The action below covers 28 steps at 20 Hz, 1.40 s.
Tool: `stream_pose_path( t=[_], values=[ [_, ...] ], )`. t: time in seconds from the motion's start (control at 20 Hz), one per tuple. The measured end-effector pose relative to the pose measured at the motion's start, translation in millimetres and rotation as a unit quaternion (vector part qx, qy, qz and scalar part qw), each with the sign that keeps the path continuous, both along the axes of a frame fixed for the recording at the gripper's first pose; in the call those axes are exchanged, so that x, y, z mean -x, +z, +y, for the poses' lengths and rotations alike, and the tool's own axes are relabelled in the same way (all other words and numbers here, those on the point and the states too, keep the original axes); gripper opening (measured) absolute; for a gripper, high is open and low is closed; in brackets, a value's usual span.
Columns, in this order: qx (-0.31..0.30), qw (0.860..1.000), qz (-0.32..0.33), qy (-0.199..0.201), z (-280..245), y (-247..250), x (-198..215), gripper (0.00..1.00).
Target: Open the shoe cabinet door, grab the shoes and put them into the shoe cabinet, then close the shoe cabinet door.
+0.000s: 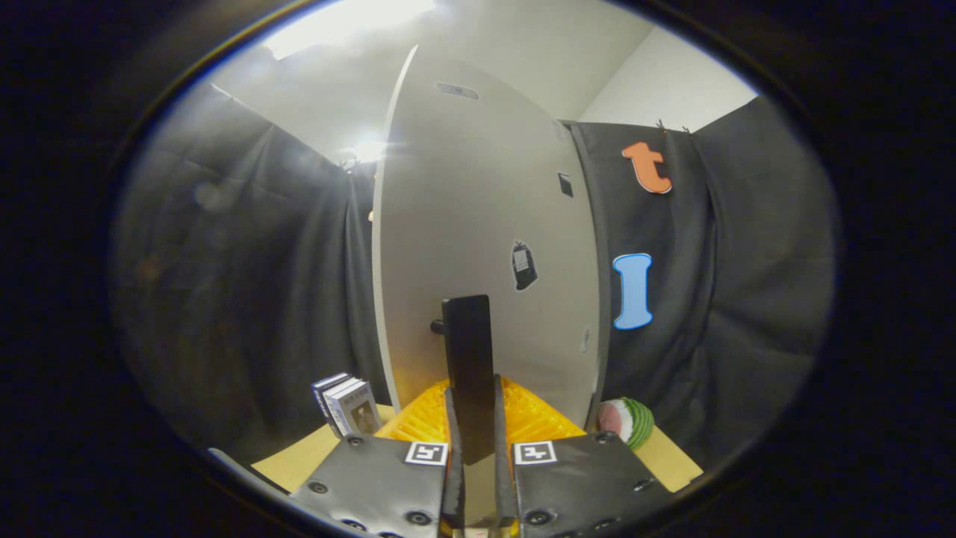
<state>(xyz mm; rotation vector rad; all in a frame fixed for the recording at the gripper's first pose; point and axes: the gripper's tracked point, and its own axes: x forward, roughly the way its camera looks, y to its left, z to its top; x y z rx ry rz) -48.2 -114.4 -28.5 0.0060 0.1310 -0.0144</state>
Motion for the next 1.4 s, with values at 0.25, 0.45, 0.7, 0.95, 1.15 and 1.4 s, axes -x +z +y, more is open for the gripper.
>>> stream_pose_path(
  t=[0.25,0.45,0.7,0.95,1.15,1.4],
  values=[
    [-0.001,1.000,-0.004,-0.022,-45.9,9.7,29.4,0.17],
    [0.006,0.999,-0.006,-0.045,-84.3,18.2,48.4,0.17],
    [0.017,0.997,-0.010,-0.072,-123.6,23.5,56.0,0.15],
    [0.014,0.995,-0.010,-0.097,-158.6,26.2,61.9,0.09],
    [0.016,0.993,-0.006,-0.117,-182.7,29.0,70.0,0.09],
    [0.027,0.987,-0.009,-0.157,-215.3,33.8,89.8,0.09]
  ],
)
